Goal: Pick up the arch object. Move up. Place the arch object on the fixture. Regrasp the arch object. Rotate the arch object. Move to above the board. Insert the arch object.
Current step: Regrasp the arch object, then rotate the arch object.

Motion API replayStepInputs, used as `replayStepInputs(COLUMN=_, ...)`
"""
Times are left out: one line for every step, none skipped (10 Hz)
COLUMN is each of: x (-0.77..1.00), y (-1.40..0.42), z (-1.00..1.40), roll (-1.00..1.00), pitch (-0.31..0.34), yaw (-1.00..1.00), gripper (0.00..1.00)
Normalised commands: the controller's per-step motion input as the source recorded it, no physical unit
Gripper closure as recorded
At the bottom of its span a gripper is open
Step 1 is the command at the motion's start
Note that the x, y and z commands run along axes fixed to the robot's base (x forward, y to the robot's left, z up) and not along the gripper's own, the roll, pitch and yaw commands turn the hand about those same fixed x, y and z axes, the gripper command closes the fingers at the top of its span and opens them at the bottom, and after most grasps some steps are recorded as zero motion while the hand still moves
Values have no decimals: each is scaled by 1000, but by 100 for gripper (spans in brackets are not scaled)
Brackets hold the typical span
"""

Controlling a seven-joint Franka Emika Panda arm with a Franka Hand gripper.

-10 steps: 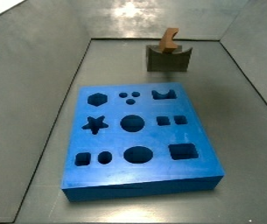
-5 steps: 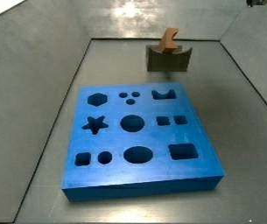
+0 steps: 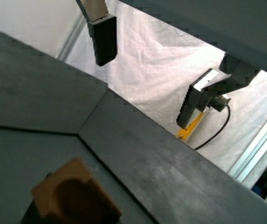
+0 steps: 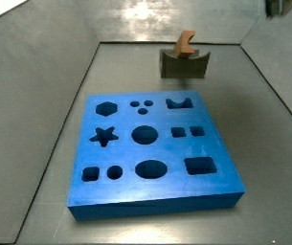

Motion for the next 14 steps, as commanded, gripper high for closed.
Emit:
replayStepInputs(x=51, y=41, z=-1000, roll=90, pitch=-154, yaw=63, gripper=0)
replayStepInputs(x=54, y=40, z=-1000, roll=78, pitch=-162, yaw=27, gripper=0)
replayStepInputs(x=55, y=37, z=-1000, roll=64, pitch=-163, yaw=-17, gripper=0)
replayStepInputs(x=54, y=38, z=-1000, roll=59, pitch=-152, yaw=-44, gripper=0)
replayStepInputs(x=52, y=37, z=-1000, roll=58, pitch=-135, yaw=-64, gripper=0)
replayStepInputs(x=51, y=33, z=-1000, roll=57, pitch=-121, yaw=-79, gripper=0)
replayStepInputs(x=51, y=32, z=-994, roll=53, pitch=-99, yaw=-87, gripper=0)
replayStepInputs(x=42, y=23, z=-769, roll=47, pitch=-70, yaw=-90, gripper=0)
replayStepInputs(x=35, y=17, z=-599, roll=48, pitch=-49, yaw=-85, gripper=0)
replayStepInputs(x=33, y=12, z=-435, roll=49, pitch=-30, yaw=-74, gripper=0)
replayStepInputs(x=39, y=8, z=-222, roll=51, pitch=-12, yaw=-55, gripper=0)
replayStepInputs(x=0, y=0, z=0, roll=0, pitch=0, yaw=0, gripper=100)
replayStepInputs(x=-1000, y=393, z=936, roll=0, pitch=0, yaw=0, gripper=100)
replayStepInputs(x=-1000, y=391, z=936, roll=-9, pitch=-8, yaw=0, gripper=100)
